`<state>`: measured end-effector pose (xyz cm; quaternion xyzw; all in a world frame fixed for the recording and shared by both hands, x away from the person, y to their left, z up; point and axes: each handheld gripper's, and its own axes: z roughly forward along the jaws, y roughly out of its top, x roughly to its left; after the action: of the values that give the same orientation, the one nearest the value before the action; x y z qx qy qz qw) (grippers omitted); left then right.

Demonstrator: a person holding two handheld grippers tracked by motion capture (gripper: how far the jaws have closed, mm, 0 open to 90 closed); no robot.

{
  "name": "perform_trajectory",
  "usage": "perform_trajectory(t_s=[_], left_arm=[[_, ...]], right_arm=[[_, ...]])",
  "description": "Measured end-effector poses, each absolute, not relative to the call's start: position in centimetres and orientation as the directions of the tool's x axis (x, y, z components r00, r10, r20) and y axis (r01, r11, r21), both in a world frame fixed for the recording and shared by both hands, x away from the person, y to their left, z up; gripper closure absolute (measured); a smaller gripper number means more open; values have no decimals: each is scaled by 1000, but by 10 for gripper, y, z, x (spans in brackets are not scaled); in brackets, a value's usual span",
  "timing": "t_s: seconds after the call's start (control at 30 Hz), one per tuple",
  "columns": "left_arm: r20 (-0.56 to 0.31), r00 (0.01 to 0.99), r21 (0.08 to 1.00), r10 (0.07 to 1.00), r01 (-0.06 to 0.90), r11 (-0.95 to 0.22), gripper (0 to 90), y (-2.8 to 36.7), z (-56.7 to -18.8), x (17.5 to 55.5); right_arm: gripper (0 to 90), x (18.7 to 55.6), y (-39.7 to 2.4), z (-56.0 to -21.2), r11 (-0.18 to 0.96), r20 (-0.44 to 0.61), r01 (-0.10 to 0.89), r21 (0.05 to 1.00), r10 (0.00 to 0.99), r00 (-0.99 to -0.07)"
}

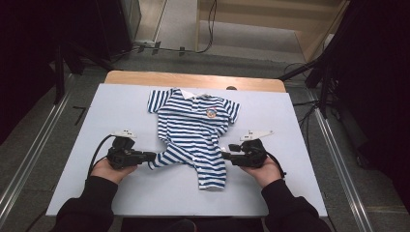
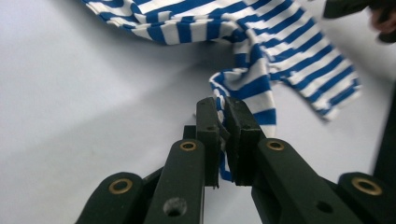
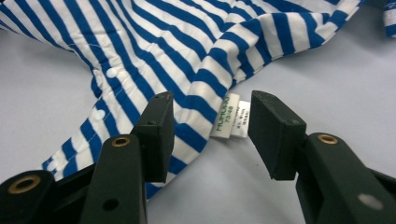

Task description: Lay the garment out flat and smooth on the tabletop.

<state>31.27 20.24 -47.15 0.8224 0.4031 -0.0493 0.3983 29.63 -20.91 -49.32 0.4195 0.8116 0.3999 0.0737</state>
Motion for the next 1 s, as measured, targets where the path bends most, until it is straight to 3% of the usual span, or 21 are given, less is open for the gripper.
perform_trajectory(t_s=[0.43,1.0], left_arm=[[-398,637,631,661,713,-306,847,233,-463,276],[-409,571,597,712,757,-265,844,261,-471,272]], right_arm=[[490,281,-198,-495,358,210,612,705,719,-662],[521,276,-200,-498,322,208,630,707,756,-620]])
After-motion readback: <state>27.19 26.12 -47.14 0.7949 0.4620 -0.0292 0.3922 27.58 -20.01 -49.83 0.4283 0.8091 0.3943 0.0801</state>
